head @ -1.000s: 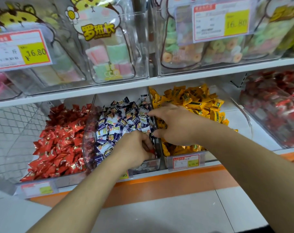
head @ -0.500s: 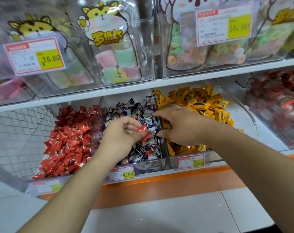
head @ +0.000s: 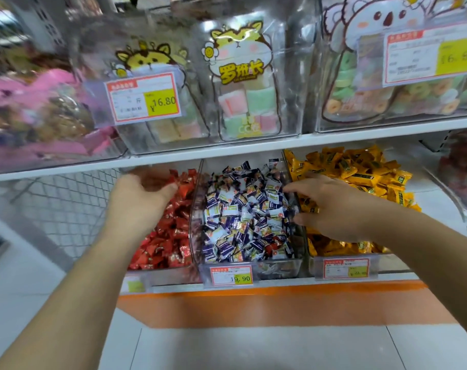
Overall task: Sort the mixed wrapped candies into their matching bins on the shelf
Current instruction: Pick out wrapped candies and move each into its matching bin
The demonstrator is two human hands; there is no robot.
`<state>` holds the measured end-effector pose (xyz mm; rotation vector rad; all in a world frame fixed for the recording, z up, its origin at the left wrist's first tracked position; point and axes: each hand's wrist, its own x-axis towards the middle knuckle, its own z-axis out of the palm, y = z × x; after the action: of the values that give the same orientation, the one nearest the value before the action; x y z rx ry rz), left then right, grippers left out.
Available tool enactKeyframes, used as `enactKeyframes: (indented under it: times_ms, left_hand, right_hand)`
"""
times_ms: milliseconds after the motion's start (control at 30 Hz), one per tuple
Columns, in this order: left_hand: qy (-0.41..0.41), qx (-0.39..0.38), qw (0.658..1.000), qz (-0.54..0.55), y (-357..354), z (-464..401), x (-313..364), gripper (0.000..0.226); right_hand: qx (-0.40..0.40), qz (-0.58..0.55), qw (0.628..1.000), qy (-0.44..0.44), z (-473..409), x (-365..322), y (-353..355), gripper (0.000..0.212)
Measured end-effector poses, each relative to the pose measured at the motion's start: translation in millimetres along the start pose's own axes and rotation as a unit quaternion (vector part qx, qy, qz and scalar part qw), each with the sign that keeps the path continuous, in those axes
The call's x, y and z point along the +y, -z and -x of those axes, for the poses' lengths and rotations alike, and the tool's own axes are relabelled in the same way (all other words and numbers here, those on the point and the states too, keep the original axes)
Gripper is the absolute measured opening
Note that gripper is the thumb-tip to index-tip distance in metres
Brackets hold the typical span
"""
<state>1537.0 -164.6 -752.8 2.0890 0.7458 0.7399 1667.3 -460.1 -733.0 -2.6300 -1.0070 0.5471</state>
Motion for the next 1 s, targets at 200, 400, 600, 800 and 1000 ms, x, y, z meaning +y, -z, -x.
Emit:
enactKeyframes:
  times_ms: [200, 400, 600, 800, 1000]
  left_hand:
    - [-0.046, -0.049, 0.997, -0.034, -20.0, 5.9, 0.9, 0.014]
    - [-0.145, -0.260, 0.951, -0.079, -71.0, 47.2, 22.7, 0.024]
    - [-0.160, -0.415, 0.861, -0.247, -111.6, 56.4, 20.7, 0.030]
    - [-0.137, -0.412, 0.846, -0.310, -127.8, 44.7, 17.9, 0.040]
    - [-0.156, -0.412, 0.837, -0.324, -133.8, 42.8, 9.1, 0.040]
  right_hand:
    - [-0.001, -0.003, 1.000, -0.008, -4.3, 1.9, -0.2, 0.066]
    - [-0.001, -0.005, 1.000, -0.016, -6.3, 5.4, -1.2, 0.067]
    - [-0.006, -0.002, 1.000, -0.022, -6.3, 6.5, -2.0, 0.067]
    - [-0.015, -0.005, 1.000, -0.016, -5.4, 7.7, 0.6, 0.067]
    - [-0.011, 0.010, 1.000, -0.010, -4.6, 6.1, 1.3, 0.067]
